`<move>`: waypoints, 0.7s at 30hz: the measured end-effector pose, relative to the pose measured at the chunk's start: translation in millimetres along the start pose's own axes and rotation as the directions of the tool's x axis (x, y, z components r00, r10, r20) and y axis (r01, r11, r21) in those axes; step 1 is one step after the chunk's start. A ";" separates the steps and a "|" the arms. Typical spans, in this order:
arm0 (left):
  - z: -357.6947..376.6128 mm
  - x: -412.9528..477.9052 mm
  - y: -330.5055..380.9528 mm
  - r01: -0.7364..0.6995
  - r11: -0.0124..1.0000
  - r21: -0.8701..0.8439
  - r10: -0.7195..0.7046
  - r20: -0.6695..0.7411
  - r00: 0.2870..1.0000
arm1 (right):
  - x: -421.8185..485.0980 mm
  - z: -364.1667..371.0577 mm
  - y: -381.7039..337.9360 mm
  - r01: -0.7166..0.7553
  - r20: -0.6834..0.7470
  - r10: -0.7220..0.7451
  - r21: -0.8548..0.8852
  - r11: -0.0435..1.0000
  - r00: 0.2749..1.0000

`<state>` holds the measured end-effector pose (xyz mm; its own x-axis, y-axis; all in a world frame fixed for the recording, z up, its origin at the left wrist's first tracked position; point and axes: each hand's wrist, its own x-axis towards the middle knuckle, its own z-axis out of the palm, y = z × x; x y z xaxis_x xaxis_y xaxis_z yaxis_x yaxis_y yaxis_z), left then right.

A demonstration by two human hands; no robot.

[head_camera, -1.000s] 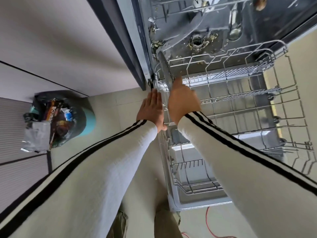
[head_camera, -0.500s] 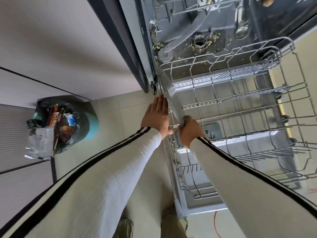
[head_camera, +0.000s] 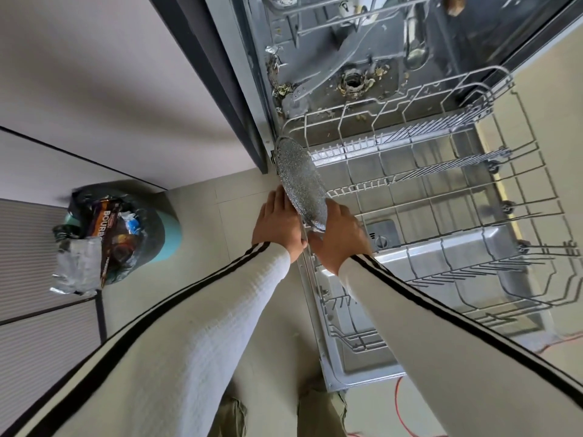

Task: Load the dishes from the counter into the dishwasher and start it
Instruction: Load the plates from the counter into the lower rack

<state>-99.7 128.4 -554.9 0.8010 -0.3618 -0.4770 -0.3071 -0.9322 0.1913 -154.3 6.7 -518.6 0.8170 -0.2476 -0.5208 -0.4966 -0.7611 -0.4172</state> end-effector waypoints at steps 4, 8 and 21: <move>-3.2 -8.6 6.1 -0.106 0.993 -0.046 0.103 -0.071 0.992 | 5.3 -1.8 -13.9 0.029 -0.049 -0.037 -0.145 0.989 0.998; -2.4 -15.3 10.3 -0.163 0.986 0.037 0.164 -0.027 0.986 | 1.9 -25.0 -24.9 -0.027 -0.227 -0.016 -0.183 0.983 0.974; -21.6 0.9 30.7 -0.132 0.989 0.060 0.132 0.005 0.991 | 0.3 -60.3 -4.2 -0.041 -0.328 -0.023 -0.186 0.982 0.945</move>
<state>-97.3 99.6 -530.9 0.7506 -0.4817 -0.4522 -0.4407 -0.8750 0.2005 -134.3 -26.3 -472.1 0.8790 -0.4129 -0.2383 -0.4664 -0.8486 -0.2499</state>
